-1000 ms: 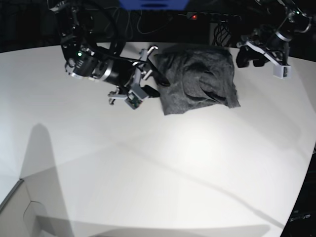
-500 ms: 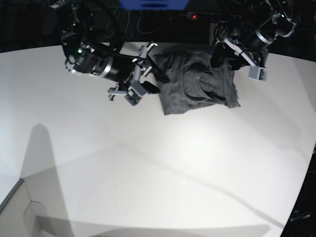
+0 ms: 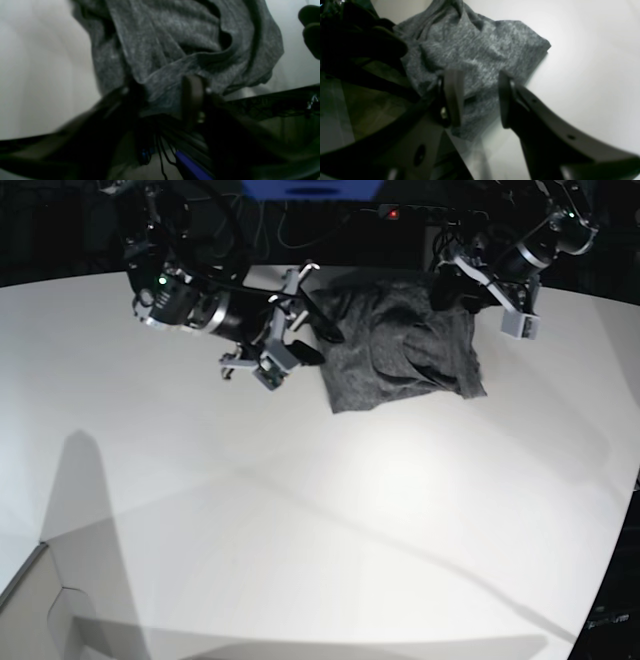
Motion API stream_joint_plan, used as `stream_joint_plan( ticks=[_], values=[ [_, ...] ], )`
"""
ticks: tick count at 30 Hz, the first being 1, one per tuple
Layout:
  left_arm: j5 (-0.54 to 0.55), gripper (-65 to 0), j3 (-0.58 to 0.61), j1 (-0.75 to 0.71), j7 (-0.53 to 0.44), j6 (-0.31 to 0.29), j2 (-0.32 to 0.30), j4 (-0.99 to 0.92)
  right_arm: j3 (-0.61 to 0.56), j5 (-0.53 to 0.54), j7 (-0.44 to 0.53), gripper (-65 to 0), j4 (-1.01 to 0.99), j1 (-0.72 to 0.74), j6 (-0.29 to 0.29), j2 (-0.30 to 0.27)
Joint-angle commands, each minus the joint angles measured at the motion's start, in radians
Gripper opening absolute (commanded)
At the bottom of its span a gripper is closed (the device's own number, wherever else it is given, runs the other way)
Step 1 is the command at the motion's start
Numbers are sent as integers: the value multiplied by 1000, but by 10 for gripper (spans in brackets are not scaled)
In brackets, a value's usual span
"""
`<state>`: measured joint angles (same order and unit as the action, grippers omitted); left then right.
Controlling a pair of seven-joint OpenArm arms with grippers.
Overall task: Layout the t-shirt on the table in an organized manner, then fold the t-shirt properly
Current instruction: 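Hold the shirt with the right gripper and tuck its edge with the left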
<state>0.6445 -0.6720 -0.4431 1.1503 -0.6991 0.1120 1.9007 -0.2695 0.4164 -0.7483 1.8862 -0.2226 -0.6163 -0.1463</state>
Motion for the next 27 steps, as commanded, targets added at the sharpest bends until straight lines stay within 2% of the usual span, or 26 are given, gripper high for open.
stream_joint_plan(
  ticks=[1, 5, 6, 10, 19, 27],
  values=[
    [19, -460, -1, -3, -16, 1, -5, 16, 2, 19, 23, -415, 19, 5, -6, 0],
    [21, -637, -4, -3, -16, 1, -5, 16, 2, 19, 23, -415, 19, 5, -6, 0],
    [21, -650, -7, -6, -16, 1, -5, 16, 2, 19, 23, -415, 19, 5, -6, 0],
    [28, -649, -16, -13, -16, 1, -7, 23, 2, 19, 23, -415, 19, 5, -6, 0],
    [33, -648, -139, -44, -13, 1, -4, 24, 2, 19, 23, -415, 17, 7, -6, 0],
    [25, -648, -144, -27, -17, 1, -7, -85, -4, 19, 23, -415, 14, 12, -6, 3]
  ],
)
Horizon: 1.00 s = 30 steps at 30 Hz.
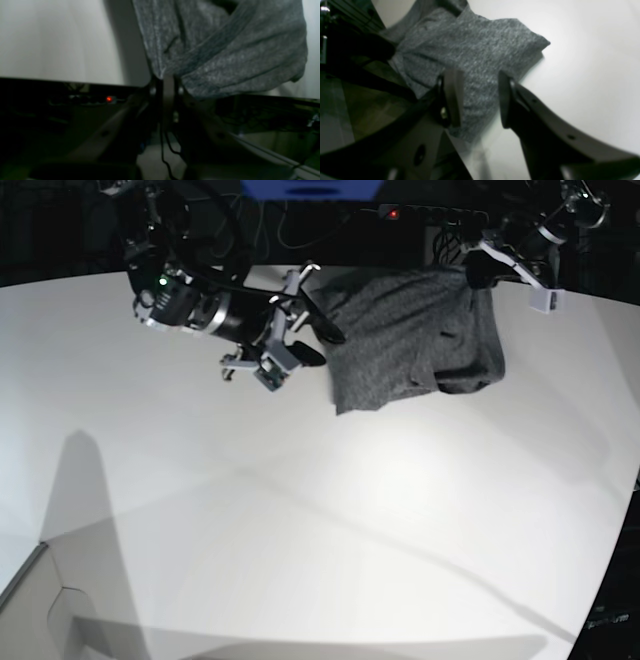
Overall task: Layout the t-shirt on the table in an organized manner, then fold the t-shirt properly
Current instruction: 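Hold the shirt with the right gripper and tuck its edge with the left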
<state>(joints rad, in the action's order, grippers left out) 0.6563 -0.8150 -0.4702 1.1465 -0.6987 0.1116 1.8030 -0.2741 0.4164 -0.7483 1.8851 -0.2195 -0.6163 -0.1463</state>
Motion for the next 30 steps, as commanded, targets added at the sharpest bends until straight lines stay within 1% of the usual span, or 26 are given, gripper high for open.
stream_joint_plan(
  ticks=[1, 2, 5, 9, 11, 13, 17, 20, 24, 26, 30],
  values=[
    [9, -648, 0, 14, -13, 1, -6, -4, 0, 19, 23, -415, 15, 9, -6, 3],
    [6, -648, 0, 23, -13, 1, -6, -29, 0, 19, 23, -415, 15, 9, -6, 3],
    [-7, -645, 10, 44, -13, 1, -34, -78, 0, 19, 23, -415, 15, 9, -6, 3],
    [-2, -637, 49, 46, -12, 1, -57, -79, -1, 19, 23, -415, 15, 4, -6, 3],
    [-2, -589, 52, 44, -12, 1, -59, -78, -1, 19, 23, -414, 15, 2, -6, 3],
    [-2, -515, 52, 44, -10, 1, -60, -67, -1, 19, 23, -414, 15, 2, -6, 3],
    [0, -333, 50, 18, -6, 1, -60, -4, 5, 19, 23, -414, 15, 2, -6, 1],
    [-2, -238, 49, -5, -4, 1, -62, 47, 5, 19, 23, -413, 15, 2, -6, 0],
    [-2, -175, 10, -8, -4, 1, -77, 71, 5, 19, 23, -413, 15, 2, -6, 0],
    [-2, -165, 0, 18, -4, 1, -76, 65, 5, 19, 23, -413, 15, 2, -6, 0],
    [-2, -165, -4, 87, -4, 1, -65, 56, 5, 19, 23, -413, 14, 2, -6, 0]
  ],
)
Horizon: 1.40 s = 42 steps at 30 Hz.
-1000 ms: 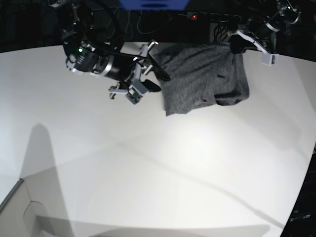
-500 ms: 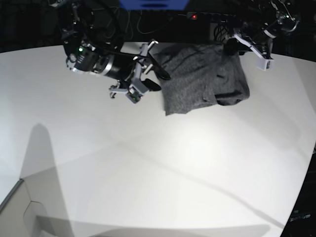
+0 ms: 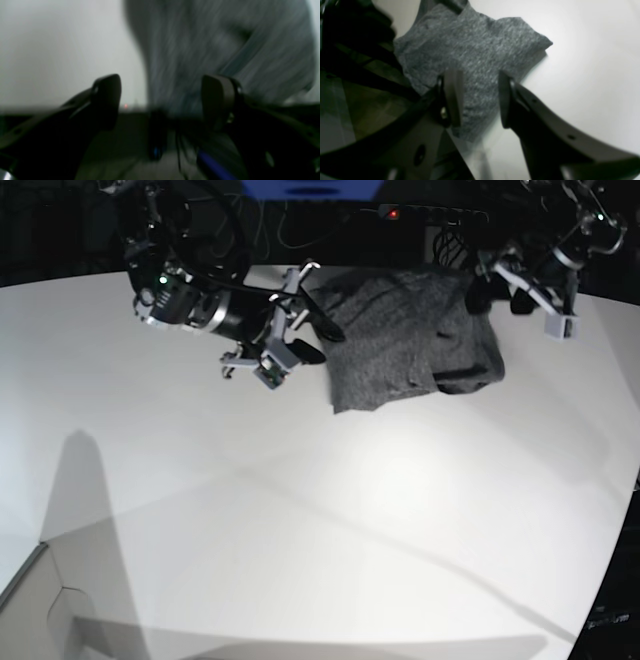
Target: Layout the t-shirt on the table in an organized manner, then fold the t-shirt properly
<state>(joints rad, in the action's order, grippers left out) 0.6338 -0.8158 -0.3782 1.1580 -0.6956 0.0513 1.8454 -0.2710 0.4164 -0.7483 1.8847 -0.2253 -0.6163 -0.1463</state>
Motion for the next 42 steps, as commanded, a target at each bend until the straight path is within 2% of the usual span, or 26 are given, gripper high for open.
stream_joint_plan(
  ticks=[1, 6, 14, 22, 26, 28, 30, 32, 34, 38, 42],
  values=[
    [21, -165, -6, 11, -14, -3, 8, 13, 2, 19, 22, -413, 14, 7, -6, -2],
    [8, -165, 0, 83, -14, -3, 28, -59, 3, 17, 22, -413, 13, 7, -6, -2],
    [7, -165, 16, 186, -22, -3, 20, -350, 5, 17, 22, -413, 13, -1, -6, -14],
    [-38, -165, 168, 195, -25, -3, 20, -367, 39, 17, 22, -413, 13, -6, -6, -16],
    [-38, -171, 187, 195, -25, -3, 19, -369, 60, 17, 22, -415, 13, -7, -6, -17],
    [-39, -224, 187, 195, -25, -3, 19, -369, 75, 17, 22, -415, 13, -7, -6, -17],
    [-39, -348, 187, 196, -25, -3, 19, -369, 106, 17, 22, -416, 14, -9, -6, -17],
    [-53, -511, 187, 212, -23, -3, 19, -369, 154, 19, 22, -416, 19, -23, -6, -17],
    [-121, -650, 189, 239, -16, -3, 17, -369, 203, 19, 22, -416, 20, -27, -9, -17],
    [-246, -628, 250, 288, -23, -3, 19, -390, 322, 20, 22, -414, 22, -59, -12, -19],
    [-249, -649, 326, 350, -23, -3, -17, -444, 445, 20, 22, -413, 22, -92, -12, -19]
  ],
)
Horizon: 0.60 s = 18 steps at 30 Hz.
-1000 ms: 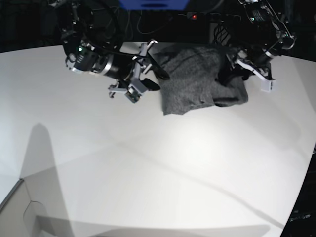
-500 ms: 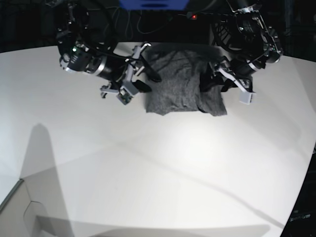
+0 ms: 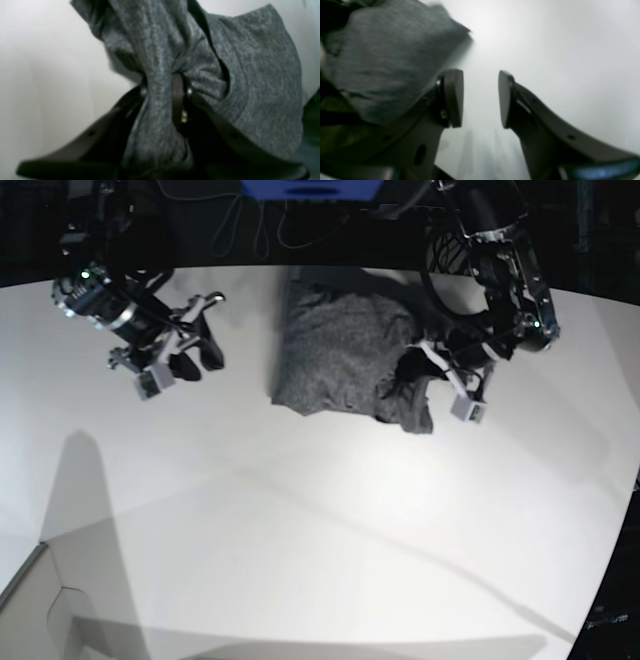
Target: Layout the t-shirt on the table in an organized manner, then fold the t-shirt properly
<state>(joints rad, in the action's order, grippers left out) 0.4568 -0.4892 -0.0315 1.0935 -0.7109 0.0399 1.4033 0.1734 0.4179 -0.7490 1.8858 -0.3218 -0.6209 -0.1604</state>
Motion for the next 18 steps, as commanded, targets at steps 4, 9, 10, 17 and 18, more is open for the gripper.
stream_joint_plan(
  ticks=[4, 9, 10, 17, 18],
  values=[
    [-72, -648, 149, 78, 15, 13, -44, -51, 133, 20, 23, -415, 21, -23, -73, 0],
    [-80, -648, 501, 193, -137, 13, -140, -86, 297, 19, 23, -416, 19, -60, -77, 5],
    [-82, -648, 571, 218, -166, 13, -160, -95, 321, 19, 23, -416, 19, -66, -77, 5],
    [-83, -648, 999, 399, -444, 13, -223, -193, 467, 20, 23, -415, 19, -101, -77, 20],
    [-83, -648, 1039, 423, -485, 13, -222, -221, 483, 20, 23, -415, 19, -104, -77, 20]
  ],
)
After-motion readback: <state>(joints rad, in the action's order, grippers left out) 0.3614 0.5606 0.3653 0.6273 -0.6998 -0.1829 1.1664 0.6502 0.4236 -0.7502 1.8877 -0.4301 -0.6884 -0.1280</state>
